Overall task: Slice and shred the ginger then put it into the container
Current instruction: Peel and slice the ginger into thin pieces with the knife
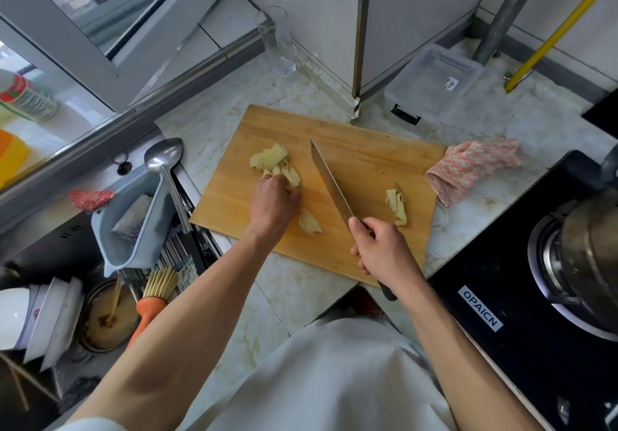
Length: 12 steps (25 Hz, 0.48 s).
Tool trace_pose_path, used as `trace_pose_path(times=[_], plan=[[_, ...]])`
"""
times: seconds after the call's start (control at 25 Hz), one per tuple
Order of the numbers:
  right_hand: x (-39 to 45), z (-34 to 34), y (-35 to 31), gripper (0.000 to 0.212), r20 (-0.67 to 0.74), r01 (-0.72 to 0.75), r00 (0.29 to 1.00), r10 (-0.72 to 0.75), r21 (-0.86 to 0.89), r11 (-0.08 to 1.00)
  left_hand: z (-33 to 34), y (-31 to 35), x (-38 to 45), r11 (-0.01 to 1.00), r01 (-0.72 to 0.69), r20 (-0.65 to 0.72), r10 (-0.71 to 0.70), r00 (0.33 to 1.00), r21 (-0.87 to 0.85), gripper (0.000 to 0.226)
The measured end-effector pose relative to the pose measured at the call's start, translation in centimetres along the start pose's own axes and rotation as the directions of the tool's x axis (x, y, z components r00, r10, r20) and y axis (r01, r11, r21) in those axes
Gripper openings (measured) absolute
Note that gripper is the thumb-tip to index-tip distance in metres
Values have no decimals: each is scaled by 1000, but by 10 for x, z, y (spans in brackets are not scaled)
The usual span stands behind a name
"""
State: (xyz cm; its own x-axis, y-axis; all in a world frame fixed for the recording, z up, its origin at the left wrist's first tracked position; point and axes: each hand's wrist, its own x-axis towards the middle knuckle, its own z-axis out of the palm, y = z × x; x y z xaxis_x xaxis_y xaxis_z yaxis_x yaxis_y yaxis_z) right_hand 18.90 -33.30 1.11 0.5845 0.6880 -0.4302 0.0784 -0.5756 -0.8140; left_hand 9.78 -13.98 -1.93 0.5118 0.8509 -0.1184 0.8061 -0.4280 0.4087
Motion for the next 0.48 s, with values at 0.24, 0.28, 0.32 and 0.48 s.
trace_pose_path(times=[0.24, 0.28, 0.32, 0.48], plan=[[0, -1, 1, 44, 3, -5, 1000, 5, -7, 1000, -7, -1, 3, 986, 90, 10, -89, 996, -144, 18], [0, -1, 1, 44, 1, -3, 1000, 3, -7, 1000, -12, -2, 0, 959, 138, 12, -139, 990, -247, 17], [1, 0, 2, 44, 0, -1, 1000, 1, -6, 1000, -17, -5, -3, 927, 175, 4, -184, 983, -331, 18], [1, 1, 2, 44, -4, -6, 1000, 6, 0, 1000, -36, -16, -35, 887, 136, -82, -190, 978, -441, 18]])
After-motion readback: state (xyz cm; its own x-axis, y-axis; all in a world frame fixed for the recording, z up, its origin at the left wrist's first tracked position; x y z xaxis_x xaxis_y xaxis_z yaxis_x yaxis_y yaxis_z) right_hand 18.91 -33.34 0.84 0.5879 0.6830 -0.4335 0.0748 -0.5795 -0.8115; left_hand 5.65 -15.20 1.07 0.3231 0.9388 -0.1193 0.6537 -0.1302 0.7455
